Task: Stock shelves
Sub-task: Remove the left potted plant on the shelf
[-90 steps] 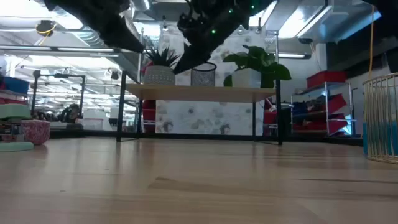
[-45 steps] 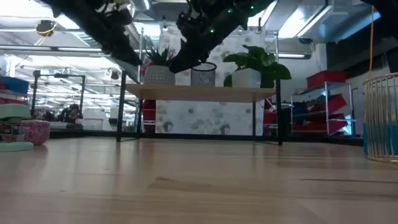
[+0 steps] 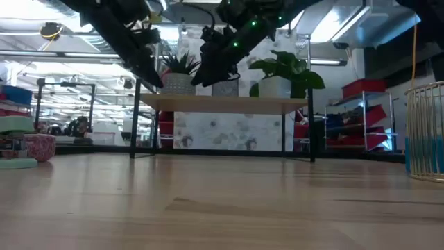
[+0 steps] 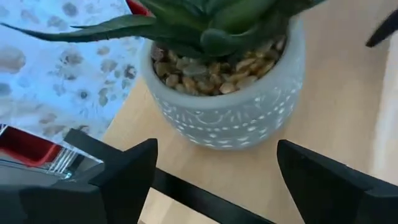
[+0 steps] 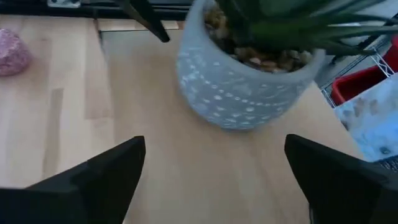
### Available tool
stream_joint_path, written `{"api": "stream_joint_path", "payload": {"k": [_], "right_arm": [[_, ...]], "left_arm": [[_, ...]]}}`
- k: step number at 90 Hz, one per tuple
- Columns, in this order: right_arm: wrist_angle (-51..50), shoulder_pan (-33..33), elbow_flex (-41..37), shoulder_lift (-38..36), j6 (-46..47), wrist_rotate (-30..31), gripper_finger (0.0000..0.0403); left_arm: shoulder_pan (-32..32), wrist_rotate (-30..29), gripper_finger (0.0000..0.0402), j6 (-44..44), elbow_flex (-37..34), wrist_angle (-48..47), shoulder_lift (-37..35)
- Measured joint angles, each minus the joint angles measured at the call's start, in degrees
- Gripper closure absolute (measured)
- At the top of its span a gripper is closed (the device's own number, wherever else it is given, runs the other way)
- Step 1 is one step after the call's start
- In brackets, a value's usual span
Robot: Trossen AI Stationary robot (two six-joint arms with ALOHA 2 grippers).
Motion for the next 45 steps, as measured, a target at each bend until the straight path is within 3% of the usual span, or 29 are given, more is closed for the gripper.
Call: {"api": "stream_joint_path", "payload": {"k": [45], "right_arm": [[3.8, 0.0, 0.0, 2.6, 0.0, 0.3, 0.0029]], "left_arm": [[0.5, 0.1, 0.0085, 6.5, 0.0, 2.1, 1.0]]}}
